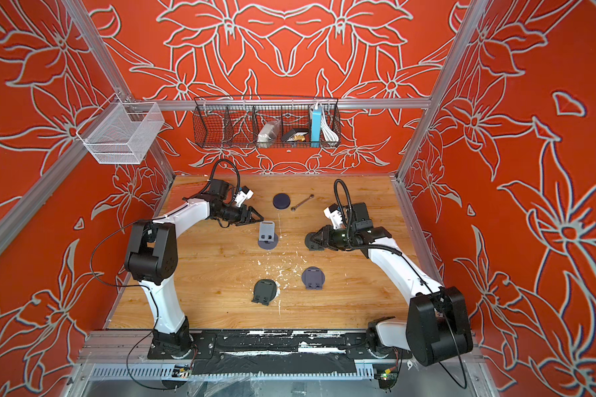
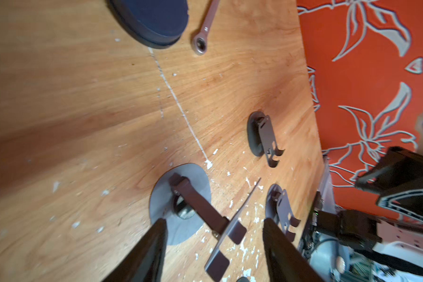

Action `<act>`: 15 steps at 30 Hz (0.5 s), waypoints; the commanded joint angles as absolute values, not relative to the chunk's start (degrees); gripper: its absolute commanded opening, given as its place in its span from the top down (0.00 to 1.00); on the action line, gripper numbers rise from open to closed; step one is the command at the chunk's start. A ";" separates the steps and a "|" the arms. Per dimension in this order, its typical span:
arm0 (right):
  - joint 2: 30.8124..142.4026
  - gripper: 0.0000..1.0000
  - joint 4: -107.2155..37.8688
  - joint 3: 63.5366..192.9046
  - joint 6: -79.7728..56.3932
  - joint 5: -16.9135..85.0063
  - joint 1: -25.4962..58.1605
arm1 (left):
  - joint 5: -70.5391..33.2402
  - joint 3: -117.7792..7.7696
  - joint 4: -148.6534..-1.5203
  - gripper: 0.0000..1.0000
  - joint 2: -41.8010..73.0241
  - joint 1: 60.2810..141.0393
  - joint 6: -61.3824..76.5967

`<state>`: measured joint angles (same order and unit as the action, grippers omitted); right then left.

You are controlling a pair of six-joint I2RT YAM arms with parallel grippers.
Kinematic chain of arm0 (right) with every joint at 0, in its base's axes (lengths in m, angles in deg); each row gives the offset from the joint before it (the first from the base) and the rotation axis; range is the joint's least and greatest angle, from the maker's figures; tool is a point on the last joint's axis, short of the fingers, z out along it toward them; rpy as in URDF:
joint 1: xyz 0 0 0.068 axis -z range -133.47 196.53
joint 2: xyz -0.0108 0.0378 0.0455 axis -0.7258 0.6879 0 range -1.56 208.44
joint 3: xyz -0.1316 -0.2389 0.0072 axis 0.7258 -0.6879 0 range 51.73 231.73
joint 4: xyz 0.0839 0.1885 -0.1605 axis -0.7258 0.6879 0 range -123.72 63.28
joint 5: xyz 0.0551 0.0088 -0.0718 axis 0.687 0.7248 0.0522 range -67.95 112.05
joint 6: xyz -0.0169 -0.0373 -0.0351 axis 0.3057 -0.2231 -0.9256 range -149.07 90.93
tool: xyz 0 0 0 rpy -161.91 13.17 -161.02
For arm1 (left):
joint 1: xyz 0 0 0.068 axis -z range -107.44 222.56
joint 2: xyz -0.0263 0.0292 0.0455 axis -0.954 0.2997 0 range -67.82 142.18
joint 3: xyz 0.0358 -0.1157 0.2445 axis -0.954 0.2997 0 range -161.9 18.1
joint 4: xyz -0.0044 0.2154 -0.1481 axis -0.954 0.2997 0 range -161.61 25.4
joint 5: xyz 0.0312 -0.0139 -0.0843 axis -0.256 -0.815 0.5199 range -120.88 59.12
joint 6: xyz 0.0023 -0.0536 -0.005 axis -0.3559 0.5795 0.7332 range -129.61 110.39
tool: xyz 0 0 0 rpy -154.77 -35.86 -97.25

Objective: Open the phone stand
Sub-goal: Pick up the phone stand at the center of the board.

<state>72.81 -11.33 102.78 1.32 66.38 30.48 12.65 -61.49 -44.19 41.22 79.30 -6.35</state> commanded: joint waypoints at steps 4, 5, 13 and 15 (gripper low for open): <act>71.31 0.69 -9.19 104.91 -0.89 64.30 30.79 | 0.66 -61.04 -39.34 0.37 30.53 81.96 -2.95; 71.15 0.69 -8.73 105.03 -1.19 63.88 30.80 | 0.52 -61.32 -38.36 0.38 29.19 83.34 -2.26; 67.73 0.70 -5.03 103.26 -2.73 60.98 33.92 | 2.78 -62.58 -38.41 0.38 27.64 98.65 6.59; 65.73 0.70 -4.21 102.01 -2.72 59.96 34.98 | 2.37 -61.68 -42.45 0.39 28.86 101.78 9.21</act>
